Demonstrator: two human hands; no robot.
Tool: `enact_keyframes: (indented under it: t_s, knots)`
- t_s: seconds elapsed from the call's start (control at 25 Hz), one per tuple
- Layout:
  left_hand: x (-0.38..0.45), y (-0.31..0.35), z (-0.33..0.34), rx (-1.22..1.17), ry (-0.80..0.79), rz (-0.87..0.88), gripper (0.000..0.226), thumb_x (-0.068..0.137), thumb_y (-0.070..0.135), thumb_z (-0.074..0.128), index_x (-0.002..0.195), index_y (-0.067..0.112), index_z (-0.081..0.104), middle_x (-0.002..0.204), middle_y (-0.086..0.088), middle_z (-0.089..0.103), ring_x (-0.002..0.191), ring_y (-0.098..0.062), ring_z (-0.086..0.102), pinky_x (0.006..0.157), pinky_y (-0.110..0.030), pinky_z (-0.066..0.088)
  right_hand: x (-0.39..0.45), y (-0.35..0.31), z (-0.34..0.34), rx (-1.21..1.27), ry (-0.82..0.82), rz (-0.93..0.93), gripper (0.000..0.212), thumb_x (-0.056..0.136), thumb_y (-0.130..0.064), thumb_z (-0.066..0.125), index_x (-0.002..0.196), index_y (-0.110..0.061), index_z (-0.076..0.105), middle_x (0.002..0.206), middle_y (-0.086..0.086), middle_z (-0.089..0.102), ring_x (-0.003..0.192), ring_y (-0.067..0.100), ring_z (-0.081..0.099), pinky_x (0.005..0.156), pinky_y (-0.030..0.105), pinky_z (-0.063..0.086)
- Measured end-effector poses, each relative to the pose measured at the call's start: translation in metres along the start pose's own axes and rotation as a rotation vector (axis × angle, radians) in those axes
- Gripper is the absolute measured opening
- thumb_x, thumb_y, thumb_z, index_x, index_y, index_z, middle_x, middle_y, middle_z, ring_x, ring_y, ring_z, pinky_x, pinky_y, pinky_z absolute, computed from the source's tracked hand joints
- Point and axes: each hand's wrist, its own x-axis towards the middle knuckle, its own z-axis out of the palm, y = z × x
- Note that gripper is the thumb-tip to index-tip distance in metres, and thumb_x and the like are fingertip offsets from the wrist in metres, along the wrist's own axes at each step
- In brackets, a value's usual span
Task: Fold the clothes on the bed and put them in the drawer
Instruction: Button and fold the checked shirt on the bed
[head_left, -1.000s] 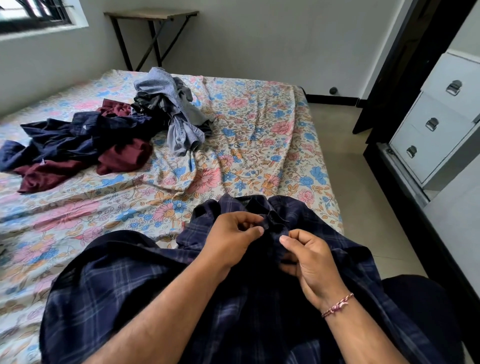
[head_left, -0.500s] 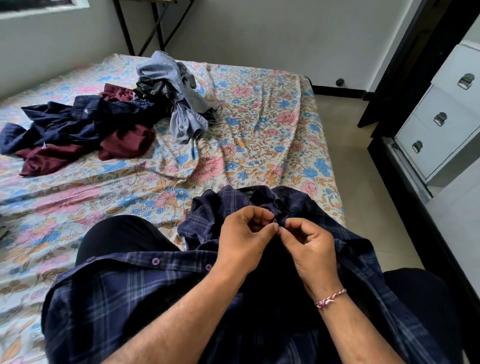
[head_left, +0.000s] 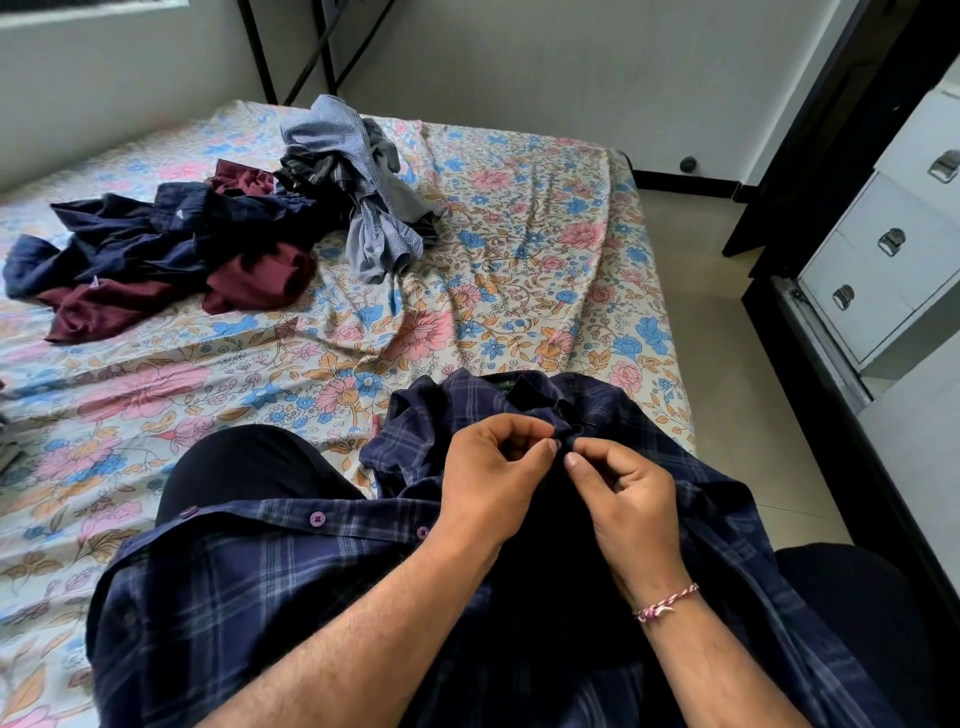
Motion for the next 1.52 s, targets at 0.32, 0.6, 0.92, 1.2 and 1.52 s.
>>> enact_keyframes:
  t_s: [0.32,0.6,0.92,1.2,1.52]
  knots:
    - [0.005,-0.004,0.002,0.048,-0.013,-0.051,0.007,0.088,0.02,0.084,0.084,0.017,0.08,0.077,-0.002,0.077,0.068,-0.007,0.067,0.071,-0.028,0.058,0.006,0.012,0.001,0.042,0.043,-0.031,0.034,0.088,0.009,0.073,0.091,-0.025,0.076,0.089,-0.009,0.078,0.083,0.004,0.072,0.077,0.015,0.056]
    - [0.007,-0.005,0.0,0.045,-0.04,-0.101,0.01,0.091,0.02,0.081,0.082,0.015,0.08,0.079,-0.006,0.078,0.075,-0.019,0.073,0.078,-0.042,0.062,0.006,0.016,0.0,0.002,-0.041,-0.089,0.028,0.086,0.004,0.077,0.103,-0.018,0.077,0.099,-0.003,0.079,0.093,0.014,0.076,0.084,0.021,0.058]
    - [0.008,-0.009,0.0,0.132,-0.035,-0.064,0.012,0.089,0.029,0.082,0.082,0.02,0.081,0.077,0.001,0.078,0.078,-0.018,0.076,0.077,-0.038,0.063,0.006,0.017,0.003,-0.298,-0.023,-0.251,0.029,0.084,0.002,0.079,0.103,-0.02,0.079,0.098,-0.013,0.076,0.09,0.006,0.073,0.082,0.02,0.058]
    - [0.02,-0.015,-0.005,0.466,-0.128,0.062,0.016,0.094,0.023,0.07,0.079,0.022,0.077,0.07,0.009,0.072,0.063,-0.004,0.064,0.063,-0.026,0.051,0.005,0.018,0.002,-0.449,-0.046,-0.356,0.027,0.081,-0.002,0.084,0.102,-0.019,0.079,0.095,-0.013,0.075,0.086,0.002,0.072,0.078,0.017,0.057]
    - [0.012,-0.004,0.0,0.465,-0.365,0.158,0.008,0.096,0.034,0.067,0.099,0.03,0.061,0.078,0.011,0.064,0.07,-0.007,0.057,0.069,-0.034,0.049,0.018,0.031,0.001,0.097,0.059,0.125,0.017,0.1,-0.012,0.064,0.092,-0.021,0.076,0.095,0.002,0.078,0.095,0.019,0.073,0.091,0.038,0.058]
